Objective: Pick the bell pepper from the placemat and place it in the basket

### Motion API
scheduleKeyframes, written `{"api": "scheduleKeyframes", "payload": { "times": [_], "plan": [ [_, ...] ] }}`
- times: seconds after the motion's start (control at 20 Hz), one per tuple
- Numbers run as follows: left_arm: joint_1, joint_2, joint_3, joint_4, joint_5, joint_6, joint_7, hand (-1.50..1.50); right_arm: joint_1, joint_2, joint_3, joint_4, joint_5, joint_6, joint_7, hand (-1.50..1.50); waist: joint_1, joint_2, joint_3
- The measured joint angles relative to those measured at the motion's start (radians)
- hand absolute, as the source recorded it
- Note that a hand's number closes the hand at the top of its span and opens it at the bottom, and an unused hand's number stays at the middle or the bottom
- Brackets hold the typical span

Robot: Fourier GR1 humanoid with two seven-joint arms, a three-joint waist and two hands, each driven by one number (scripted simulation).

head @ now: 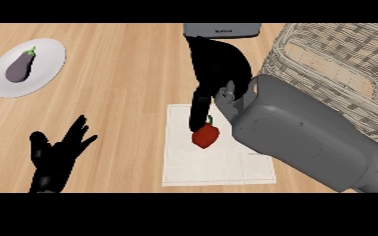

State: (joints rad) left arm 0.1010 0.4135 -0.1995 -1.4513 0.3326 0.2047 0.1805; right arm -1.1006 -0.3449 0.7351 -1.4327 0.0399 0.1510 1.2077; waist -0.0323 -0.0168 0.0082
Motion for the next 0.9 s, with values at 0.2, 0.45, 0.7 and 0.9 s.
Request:
{"api": "scheduleKeyframes", "payload": {
  "times": [0.2,0.45,0.7,0.9],
  "plan": [
    [-0.004,-0.001,-0.002,-0.002,-0.007,-0.009,-0.003,0.00,0.059,0.011,0.035,0.002,0.045,-0.022,-0.005,-1.50,0.009,0.003,0.000],
    [-0.004,-0.003,0.001,-0.001,-0.012,-0.014,-0.005,0.00,0.141,0.029,0.076,0.003,0.087,-0.046,-0.008,-1.50,0.013,0.003,-0.001],
    [-0.002,-0.014,-0.003,-0.004,-0.027,-0.008,-0.005,0.00,0.208,0.040,0.090,-0.013,0.136,-0.061,-0.014,-1.50,0.016,0.004,0.001],
    [0.001,-0.015,0.003,-0.005,-0.026,-0.021,-0.011,0.00,0.259,0.045,0.093,-0.019,0.183,-0.072,-0.029,-1.50,0.019,0.005,0.001]
  ]
}}
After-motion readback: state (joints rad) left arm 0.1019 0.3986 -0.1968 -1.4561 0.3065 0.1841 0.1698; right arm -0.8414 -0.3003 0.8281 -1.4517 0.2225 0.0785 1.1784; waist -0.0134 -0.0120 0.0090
